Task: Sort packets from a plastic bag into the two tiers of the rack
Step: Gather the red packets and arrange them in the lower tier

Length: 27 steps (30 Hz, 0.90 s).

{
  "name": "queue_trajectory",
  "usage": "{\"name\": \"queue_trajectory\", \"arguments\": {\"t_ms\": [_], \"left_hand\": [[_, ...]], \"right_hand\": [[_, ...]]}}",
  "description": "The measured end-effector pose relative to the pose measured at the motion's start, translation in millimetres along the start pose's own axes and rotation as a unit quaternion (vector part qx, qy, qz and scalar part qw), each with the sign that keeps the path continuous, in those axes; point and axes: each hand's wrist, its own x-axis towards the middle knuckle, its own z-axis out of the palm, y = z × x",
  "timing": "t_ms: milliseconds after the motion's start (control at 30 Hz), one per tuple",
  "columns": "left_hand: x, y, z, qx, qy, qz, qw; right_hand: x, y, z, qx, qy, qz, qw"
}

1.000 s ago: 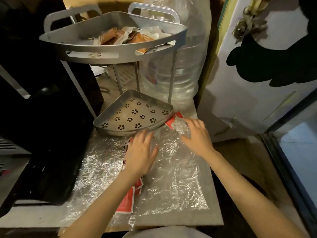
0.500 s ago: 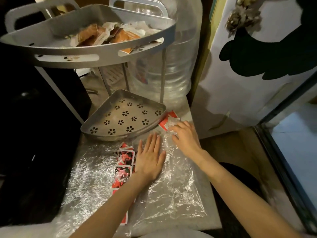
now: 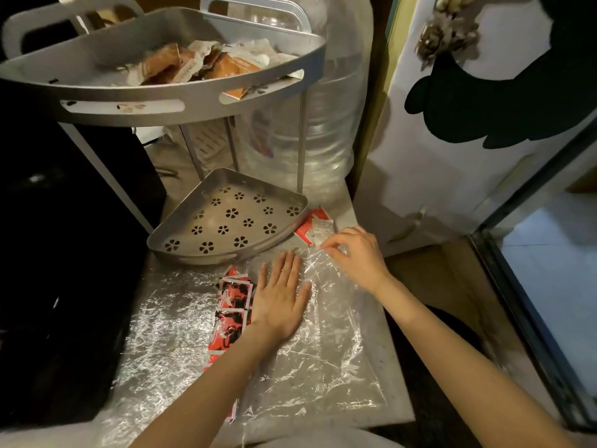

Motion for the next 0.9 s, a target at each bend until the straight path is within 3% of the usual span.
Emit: {"name": "queue_trajectory", "arguments": {"t_ms": [333, 533, 667, 767, 900], "left_hand": [[0, -1, 2, 0.019, -0.01, 0.01, 1.0], [0, -2, 1, 0.023, -0.004, 0.016, 1.0], [-7, 0, -11, -0.012, 0.082, 0.056, 0.995], [-26, 14, -26, -0.043, 0.142, 0.113, 0.982], [-70, 39, -19, -0.078, 0.015, 0.154, 0.985]], "right_hand": [[-2, 15, -22, 0.161, 0.098, 0.106, 0.976], [-13, 15, -32, 0.323, 0.125, 0.203, 0.916], [-23, 9, -34, 0.406, 0.1, 0.263, 0.87], [-28, 3, -34, 0.419, 0.084, 0.274, 0.862], [-38, -4, -31, 0.423, 0.077, 0.272, 0.861]]}}
